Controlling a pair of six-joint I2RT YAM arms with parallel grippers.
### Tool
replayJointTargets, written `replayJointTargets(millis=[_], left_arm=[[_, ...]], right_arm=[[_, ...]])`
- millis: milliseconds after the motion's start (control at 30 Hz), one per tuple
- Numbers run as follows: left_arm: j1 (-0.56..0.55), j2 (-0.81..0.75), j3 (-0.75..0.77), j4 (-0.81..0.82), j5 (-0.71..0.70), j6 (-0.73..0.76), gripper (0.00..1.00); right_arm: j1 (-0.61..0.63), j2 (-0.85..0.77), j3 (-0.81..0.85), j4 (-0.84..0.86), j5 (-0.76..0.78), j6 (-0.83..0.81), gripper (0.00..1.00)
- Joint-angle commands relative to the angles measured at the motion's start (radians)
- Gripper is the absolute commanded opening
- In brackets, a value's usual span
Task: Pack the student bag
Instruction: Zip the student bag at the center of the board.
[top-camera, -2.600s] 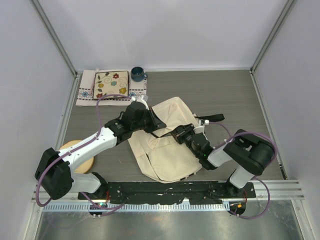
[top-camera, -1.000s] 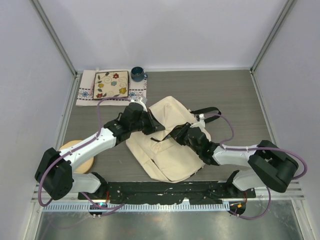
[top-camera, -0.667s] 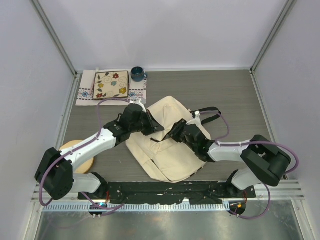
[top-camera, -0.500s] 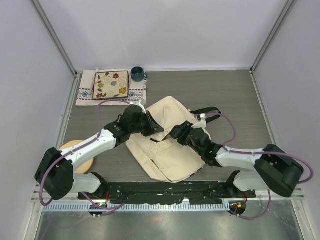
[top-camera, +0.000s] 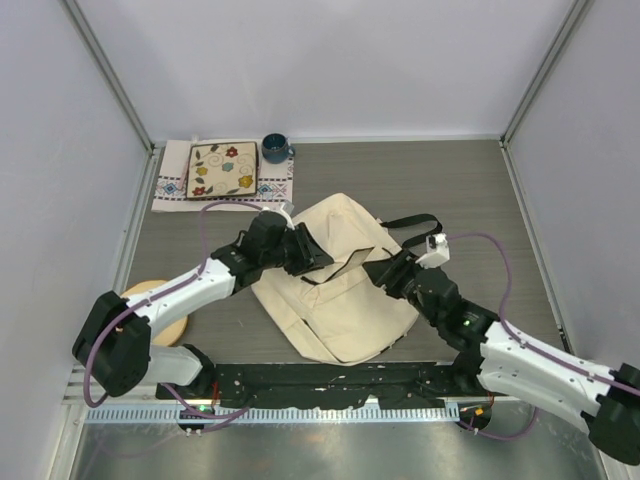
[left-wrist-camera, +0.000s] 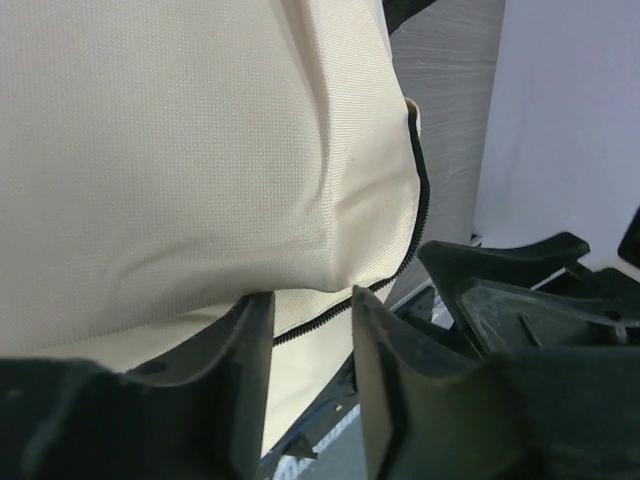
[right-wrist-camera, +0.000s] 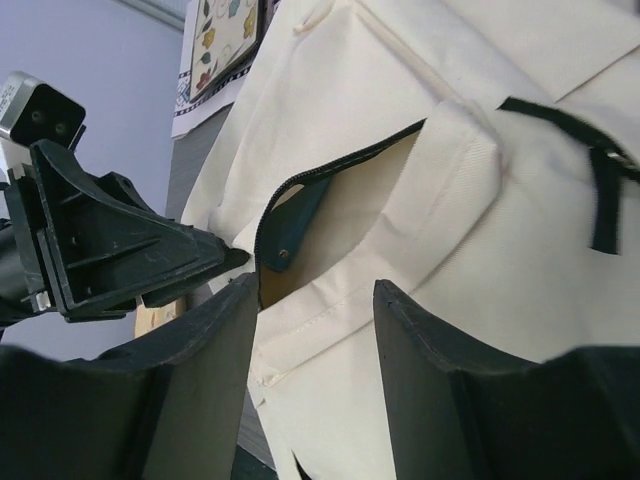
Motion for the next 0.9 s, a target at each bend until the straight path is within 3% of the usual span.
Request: replayJointTargets(millis=[0, 200, 333, 500, 667, 867], left_arm=[[0.007, -0.05, -0.022, -0.001, 0.003, 0.022, 0.53], [0.005, -0.224, -0.059, -0.129, -0.134, 0.045, 0.77], [0.005, -0.392, -0.1, -0.273, -0.28, 0.045, 0.82], [0.004, -0.492, -0.203, -0.343, -0.34, -0.054, 0.82], [0.004, -0.565, -0.367, -0.214, -0.307, -0.179, 0.75], [-0.001, -0.555, -0.427, -0.093, -0.314, -0.251, 0.7]], right_arm=[[0.005, -0.163, 0.051, -0.234, 0.128, -0.11, 0.57], [0.003, -0.197, 0.152, -0.382, 0.139, -0.205, 0.61], [0.003, -0.154, 0.186, -0.377, 0.077, -0.233, 0.61], [0.005, -0.08, 0.224, -0.318, -0.049, -0.3, 0.61], [0.01, 0.044, 0.292, -0.276, -0.193, -0.366, 0.54], [0.036, 0.144, 0.355, -0.264, -0.213, -0.432, 0.52]])
